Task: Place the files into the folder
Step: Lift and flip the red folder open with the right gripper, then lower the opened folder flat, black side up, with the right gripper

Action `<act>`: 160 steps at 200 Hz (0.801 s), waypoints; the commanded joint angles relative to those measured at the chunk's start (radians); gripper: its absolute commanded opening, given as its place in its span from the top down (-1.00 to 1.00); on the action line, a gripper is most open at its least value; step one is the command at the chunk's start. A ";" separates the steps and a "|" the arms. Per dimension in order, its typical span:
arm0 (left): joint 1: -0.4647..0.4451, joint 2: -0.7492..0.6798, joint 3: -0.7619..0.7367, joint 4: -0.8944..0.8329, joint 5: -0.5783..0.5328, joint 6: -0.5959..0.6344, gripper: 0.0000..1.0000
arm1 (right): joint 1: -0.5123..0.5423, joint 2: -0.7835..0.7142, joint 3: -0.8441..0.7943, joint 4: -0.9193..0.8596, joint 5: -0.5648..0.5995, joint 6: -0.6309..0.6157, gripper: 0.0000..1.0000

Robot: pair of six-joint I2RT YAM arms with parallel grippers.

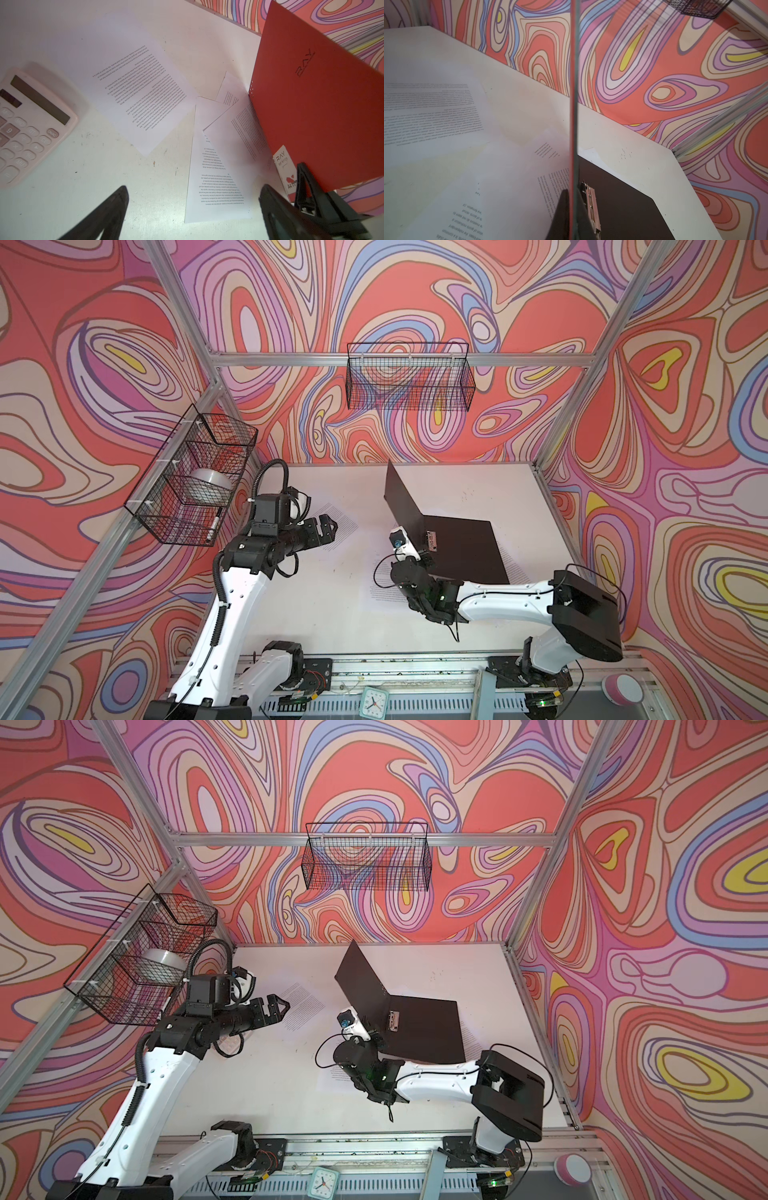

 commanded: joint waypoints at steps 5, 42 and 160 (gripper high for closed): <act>0.007 -0.016 0.049 -0.064 -0.056 -0.012 -0.96 | 0.043 0.045 0.038 0.063 -0.031 0.011 1.00; 0.015 -0.010 0.067 -0.061 -0.054 -0.021 -0.97 | 0.060 0.125 0.043 0.093 -0.142 0.032 1.00; 0.024 0.004 0.067 -0.052 -0.061 -0.036 -0.97 | -0.090 0.178 0.117 0.156 -0.270 -0.135 1.00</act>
